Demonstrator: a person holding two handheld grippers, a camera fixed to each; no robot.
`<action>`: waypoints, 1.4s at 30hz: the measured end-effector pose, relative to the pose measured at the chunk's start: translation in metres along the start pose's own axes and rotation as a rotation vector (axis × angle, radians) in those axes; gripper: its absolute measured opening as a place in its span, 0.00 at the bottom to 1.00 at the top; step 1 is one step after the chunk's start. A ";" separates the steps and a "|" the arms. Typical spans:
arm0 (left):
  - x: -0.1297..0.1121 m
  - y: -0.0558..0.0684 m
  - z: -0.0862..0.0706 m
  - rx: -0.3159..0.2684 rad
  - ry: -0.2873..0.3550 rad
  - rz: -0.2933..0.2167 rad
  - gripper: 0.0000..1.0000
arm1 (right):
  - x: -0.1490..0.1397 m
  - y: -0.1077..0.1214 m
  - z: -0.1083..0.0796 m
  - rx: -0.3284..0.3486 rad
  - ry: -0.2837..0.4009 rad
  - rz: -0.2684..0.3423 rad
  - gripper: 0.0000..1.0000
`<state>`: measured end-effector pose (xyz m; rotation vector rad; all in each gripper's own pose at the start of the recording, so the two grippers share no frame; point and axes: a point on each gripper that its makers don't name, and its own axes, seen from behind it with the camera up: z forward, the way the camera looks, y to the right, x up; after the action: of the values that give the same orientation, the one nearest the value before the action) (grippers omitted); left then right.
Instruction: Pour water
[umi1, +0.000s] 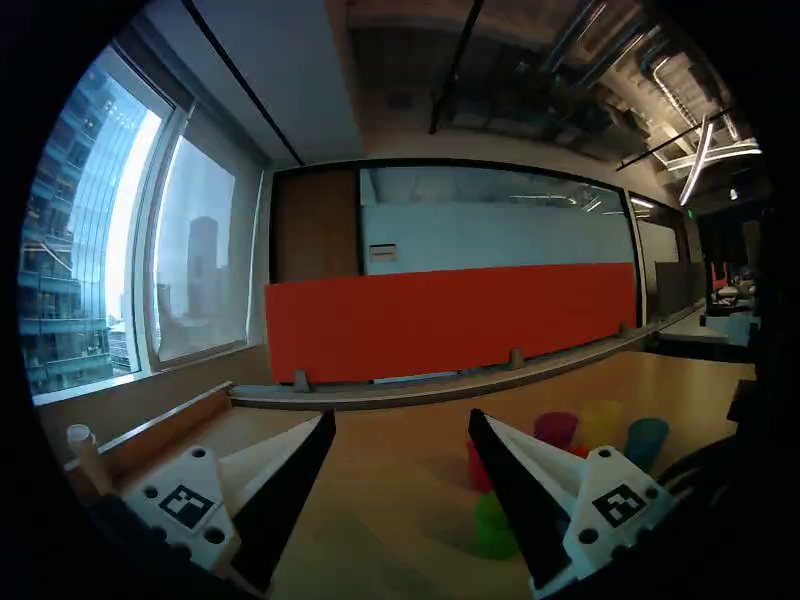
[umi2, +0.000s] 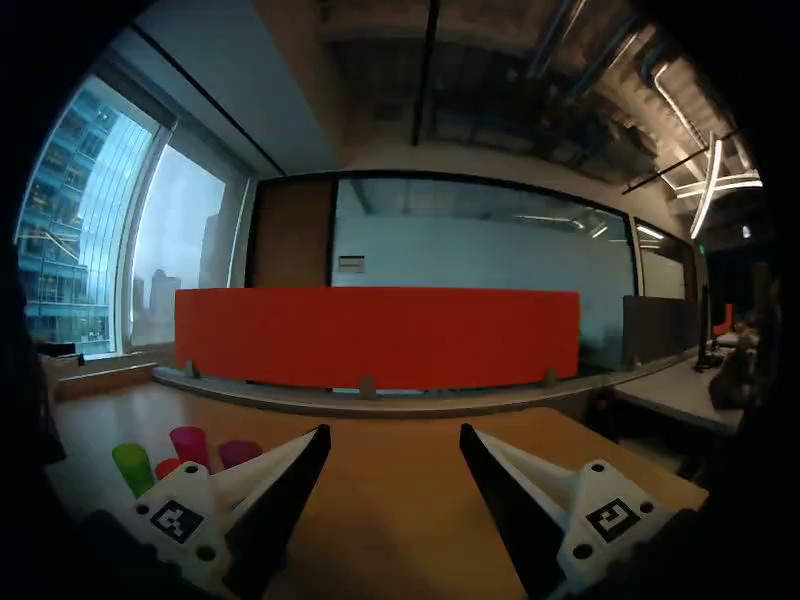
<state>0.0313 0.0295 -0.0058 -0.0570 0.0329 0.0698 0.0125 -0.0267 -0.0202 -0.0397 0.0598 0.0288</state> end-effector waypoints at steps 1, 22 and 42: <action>-0.002 -0.001 0.000 0.009 0.001 0.000 0.99 | -0.001 0.000 0.000 0.002 -0.004 -0.002 1.00; -0.053 -0.005 -0.001 0.056 -0.009 -0.033 0.99 | 0.010 0.006 0.001 -0.033 -0.022 0.003 1.00; -0.081 -0.006 0.006 0.047 -0.033 -0.072 0.99 | 0.009 0.009 -0.001 -0.043 -0.025 0.017 1.00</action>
<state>-0.0489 0.0179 0.0033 -0.0105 -0.0002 -0.0017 0.0210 -0.0180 -0.0222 -0.0818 0.0347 0.0479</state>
